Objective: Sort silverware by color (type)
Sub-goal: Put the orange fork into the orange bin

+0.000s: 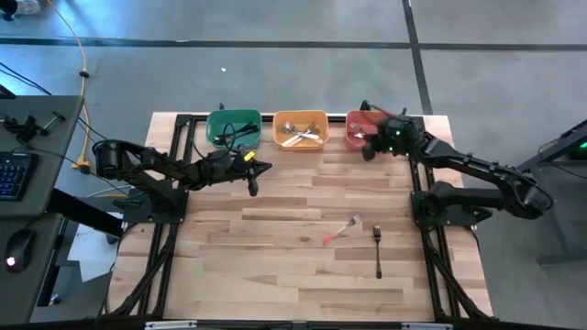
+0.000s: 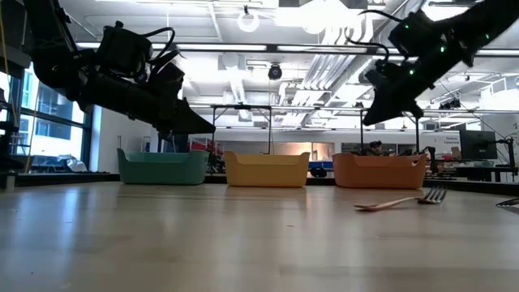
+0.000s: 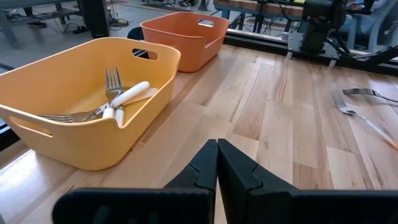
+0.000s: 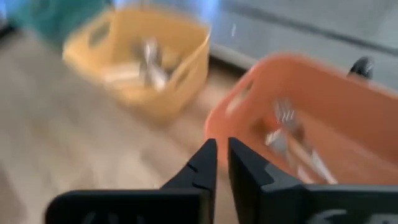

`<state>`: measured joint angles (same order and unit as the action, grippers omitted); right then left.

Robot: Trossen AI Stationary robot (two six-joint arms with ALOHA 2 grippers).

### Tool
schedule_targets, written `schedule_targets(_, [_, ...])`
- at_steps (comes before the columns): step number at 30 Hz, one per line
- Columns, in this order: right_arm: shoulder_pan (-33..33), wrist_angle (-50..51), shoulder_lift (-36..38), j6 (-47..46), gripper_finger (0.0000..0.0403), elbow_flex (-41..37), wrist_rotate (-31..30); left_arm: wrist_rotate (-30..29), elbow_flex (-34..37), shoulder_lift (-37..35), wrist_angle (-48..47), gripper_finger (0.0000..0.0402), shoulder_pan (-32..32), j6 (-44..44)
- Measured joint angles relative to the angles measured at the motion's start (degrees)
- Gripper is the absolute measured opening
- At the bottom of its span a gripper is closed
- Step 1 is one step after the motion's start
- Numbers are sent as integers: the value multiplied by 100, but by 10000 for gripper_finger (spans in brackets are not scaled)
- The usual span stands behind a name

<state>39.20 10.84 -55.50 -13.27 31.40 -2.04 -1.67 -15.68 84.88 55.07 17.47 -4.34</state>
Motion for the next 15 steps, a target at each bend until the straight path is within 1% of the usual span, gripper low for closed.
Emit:
schedule_targets(3, [-692,1304,-82,140,66,402,-368,0,0,0,-2,0,0,0])
schedule_targets(6, [-1555,2001,-237,174,110,622,-404,0,0,0,-2,0,2,1])
schedule_targets(8, [-2243,2116,-388,160,133,658,-373,0,0,0,-2,0,2,2])
schedule_targets(10, [-2966,2162,-611,150,147,658,-365,0,0,0,-2,0,2,2])
schedule_targets(13, [-3913,2047,-1114,4,152,660,-367,0,0,0,-3,0,2,13])
schedule_targets(15, [-4406,1935,-1529,-177,149,761,-359,0,0,0,-4,0,2,73])
